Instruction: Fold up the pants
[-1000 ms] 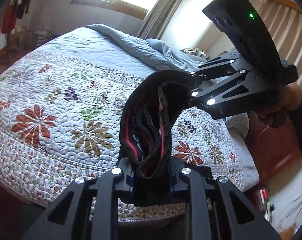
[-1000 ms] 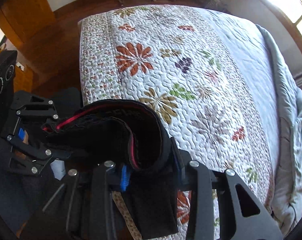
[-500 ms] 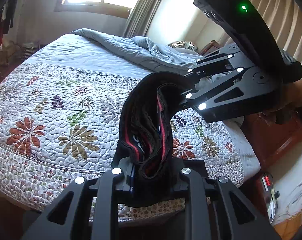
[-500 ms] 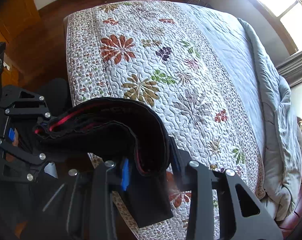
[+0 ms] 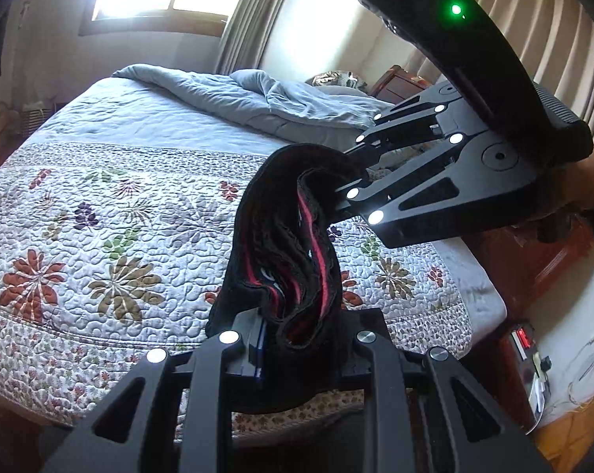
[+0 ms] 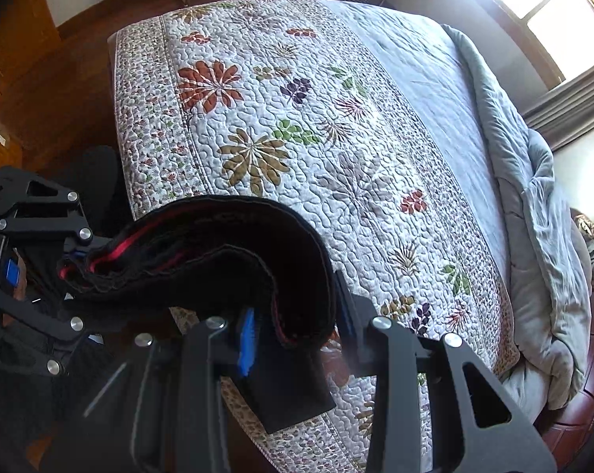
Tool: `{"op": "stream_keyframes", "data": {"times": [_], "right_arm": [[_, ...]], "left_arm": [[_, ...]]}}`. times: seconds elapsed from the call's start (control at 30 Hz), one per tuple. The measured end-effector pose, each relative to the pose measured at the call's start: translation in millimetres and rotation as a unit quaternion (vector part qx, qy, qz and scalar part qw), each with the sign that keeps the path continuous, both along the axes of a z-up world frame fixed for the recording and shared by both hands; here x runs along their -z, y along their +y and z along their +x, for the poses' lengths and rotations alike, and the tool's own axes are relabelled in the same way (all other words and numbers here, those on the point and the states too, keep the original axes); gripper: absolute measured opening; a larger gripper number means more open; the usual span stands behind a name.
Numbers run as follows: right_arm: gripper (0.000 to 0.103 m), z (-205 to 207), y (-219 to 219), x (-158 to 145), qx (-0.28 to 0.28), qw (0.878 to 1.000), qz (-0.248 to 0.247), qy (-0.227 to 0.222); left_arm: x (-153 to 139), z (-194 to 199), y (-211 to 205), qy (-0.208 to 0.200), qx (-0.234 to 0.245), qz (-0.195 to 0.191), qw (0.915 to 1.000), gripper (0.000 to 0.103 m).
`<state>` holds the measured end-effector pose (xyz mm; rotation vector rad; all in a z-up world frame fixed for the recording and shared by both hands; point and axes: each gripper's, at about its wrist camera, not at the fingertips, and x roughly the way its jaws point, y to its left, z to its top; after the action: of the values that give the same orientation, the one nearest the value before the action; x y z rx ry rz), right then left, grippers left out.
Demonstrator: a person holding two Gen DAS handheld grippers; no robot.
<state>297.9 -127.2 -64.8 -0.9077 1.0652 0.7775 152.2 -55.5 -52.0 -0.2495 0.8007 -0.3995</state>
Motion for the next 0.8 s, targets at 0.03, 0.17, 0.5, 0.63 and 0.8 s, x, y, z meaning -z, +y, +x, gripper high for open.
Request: {"op": "stream_keyframes", "data": {"times": [0.03, 0.17, 0.5, 0.63, 0.8], "right_arm": [[0.033, 0, -4, 1, 0.003, 1.0, -0.001, 0.0], [0.033, 0, -17, 2, 0.012, 1.0, -0.002, -0.001], [0.033, 2, -49, 8, 0.034, 0.999, -0.002, -0.003], [0.033, 4, -60, 13, 0.04, 0.999, -0.002, -0.002], [0.033, 5, -73, 18, 0.046, 0.999, 0.002, 0.0]], "left_arm": [[0, 0, -3, 0.0, 0.003, 0.0, 1.0, 0.023], [0, 1, -15, -0.001, 0.015, 0.001, 0.9999, 0.023], [3, 8, -44, 0.001, 0.043, 0.001, 0.9991, 0.023], [5, 10, -54, 0.002, 0.053, 0.003, 0.9986, 0.023], [10, 13, -65, 0.004, 0.063, 0.005, 0.998, 0.023]]}}
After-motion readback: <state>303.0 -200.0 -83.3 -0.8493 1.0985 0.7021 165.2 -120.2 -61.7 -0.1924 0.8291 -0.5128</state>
